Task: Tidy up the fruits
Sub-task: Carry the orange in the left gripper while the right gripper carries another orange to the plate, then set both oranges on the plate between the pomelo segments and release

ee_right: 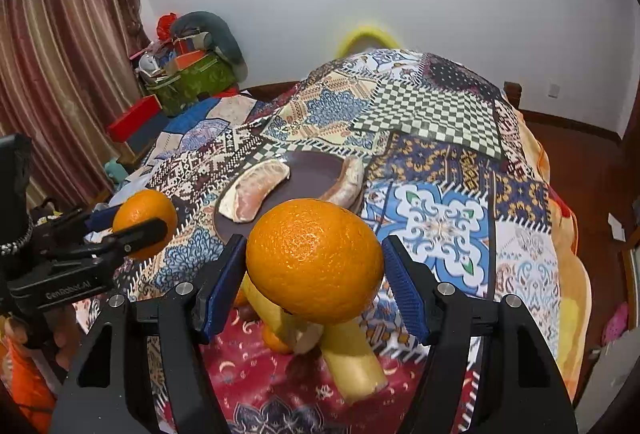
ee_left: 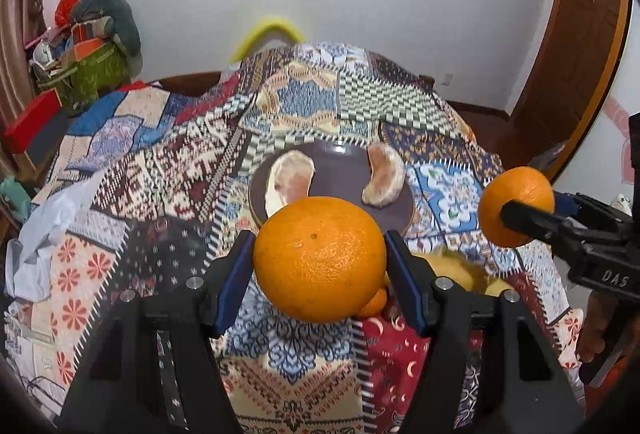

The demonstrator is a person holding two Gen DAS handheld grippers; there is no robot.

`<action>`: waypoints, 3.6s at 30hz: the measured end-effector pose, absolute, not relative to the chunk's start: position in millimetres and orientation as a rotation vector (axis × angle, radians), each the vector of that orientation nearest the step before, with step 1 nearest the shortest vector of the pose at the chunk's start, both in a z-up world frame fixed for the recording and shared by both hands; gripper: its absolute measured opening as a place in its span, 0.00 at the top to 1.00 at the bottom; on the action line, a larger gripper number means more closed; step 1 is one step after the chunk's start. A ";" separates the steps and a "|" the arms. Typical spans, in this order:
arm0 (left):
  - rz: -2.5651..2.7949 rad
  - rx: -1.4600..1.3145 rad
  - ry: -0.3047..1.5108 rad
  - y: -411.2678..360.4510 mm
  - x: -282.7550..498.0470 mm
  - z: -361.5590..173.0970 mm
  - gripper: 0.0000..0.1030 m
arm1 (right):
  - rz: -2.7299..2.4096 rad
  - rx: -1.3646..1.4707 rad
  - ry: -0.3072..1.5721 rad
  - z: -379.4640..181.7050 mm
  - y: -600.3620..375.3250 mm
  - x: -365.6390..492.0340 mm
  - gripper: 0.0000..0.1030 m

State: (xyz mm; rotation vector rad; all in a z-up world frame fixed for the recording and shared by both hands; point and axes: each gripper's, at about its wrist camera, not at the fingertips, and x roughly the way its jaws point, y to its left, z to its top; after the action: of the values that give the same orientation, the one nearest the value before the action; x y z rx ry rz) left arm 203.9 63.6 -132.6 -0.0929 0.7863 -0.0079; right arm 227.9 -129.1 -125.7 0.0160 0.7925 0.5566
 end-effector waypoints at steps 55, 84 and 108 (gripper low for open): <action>0.068 -0.163 0.817 116.0 343.9 -164.1 0.38 | 0.739 -0.265 0.956 -191.3 -30.8 371.4 0.37; -0.032 -0.143 0.943 79.9 360.6 -200.5 0.38 | 0.658 -0.222 0.868 -168.2 -79.6 352.0 0.35; -0.024 -0.132 0.954 65.2 356.5 -190.3 0.36 | 0.599 -0.165 0.811 -147.3 -116.5 327.3 0.34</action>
State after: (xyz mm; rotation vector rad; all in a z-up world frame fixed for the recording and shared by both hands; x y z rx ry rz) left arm 356.5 65.2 -190.3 -0.1325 0.9541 -0.0241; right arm 327.3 -116.5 -147.3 -0.1649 0.8112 0.5985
